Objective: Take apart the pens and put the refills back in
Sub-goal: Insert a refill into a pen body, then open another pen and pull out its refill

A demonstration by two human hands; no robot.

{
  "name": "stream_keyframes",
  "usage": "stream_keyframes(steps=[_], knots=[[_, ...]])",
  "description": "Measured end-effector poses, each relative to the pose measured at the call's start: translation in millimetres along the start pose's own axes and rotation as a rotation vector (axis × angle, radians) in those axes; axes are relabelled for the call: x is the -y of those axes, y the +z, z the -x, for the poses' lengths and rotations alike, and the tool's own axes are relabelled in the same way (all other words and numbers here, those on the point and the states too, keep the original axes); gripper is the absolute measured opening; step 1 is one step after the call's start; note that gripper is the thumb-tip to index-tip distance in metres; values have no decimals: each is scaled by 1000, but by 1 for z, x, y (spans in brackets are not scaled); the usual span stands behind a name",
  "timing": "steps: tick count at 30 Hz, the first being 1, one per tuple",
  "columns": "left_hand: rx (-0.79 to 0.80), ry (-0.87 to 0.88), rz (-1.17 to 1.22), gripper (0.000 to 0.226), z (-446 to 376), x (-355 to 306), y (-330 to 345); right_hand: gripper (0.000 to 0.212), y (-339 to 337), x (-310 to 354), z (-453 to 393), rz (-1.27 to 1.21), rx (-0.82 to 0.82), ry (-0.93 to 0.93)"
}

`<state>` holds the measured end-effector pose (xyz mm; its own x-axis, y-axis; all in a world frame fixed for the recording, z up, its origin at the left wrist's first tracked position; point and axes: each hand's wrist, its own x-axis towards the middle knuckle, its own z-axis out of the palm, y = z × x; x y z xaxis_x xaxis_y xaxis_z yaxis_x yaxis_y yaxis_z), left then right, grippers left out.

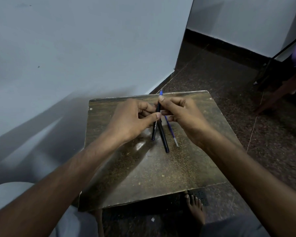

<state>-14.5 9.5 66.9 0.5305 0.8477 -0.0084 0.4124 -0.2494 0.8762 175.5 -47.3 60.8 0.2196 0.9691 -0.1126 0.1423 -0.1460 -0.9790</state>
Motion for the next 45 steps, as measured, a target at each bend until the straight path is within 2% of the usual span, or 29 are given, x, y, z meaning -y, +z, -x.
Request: stream_keyframes(steps=[2, 5, 8, 10, 14, 18, 23, 27, 29, 33, 37, 41, 45], knots=[[-13, 17, -1, 12, -1, 0, -2, 25, 1, 0, 4, 61, 19, -17], [-58, 52, 6, 23, -8, 5, -7, 24, 0, 4, 6, -48, -36, -1], [-183, 164, -328, 20, -18, 16, -16, 26, -7, 8, 6, -123, -95, 103], [-145, 169, -498, 28, -24, 23, -17, 28, -8, 6, 7, -70, -95, 155], [4, 120, -635, 51, -32, 33, -2, 29, -3, 3, 8, -44, -49, 216], [-20, 121, -680, 35, -33, 33, 7, 12, -2, 7, 11, -77, 32, 222], [-20, 28, -585, 24, -29, 27, 1, 18, 0, 9, 14, -24, 57, 230], [-27, -52, -502, 38, -27, 28, -3, 18, 2, 6, 15, 11, 73, 223], [-26, -123, -400, 38, -29, 30, -6, 17, 2, 5, 14, 22, 81, 217], [-27, -293, 149, 17, -37, 31, -9, 16, 1, 3, 14, 77, 115, 197], [-157, -277, 488, 14, -41, 26, -15, 12, 2, -3, 17, 150, 172, 164], [-248, -219, 534, 17, -41, 25, -21, 13, 3, -7, 17, 198, 208, 160], [-237, -199, 508, 17, -40, 24, -19, 12, 2, -8, 16, 197, 205, 153]])
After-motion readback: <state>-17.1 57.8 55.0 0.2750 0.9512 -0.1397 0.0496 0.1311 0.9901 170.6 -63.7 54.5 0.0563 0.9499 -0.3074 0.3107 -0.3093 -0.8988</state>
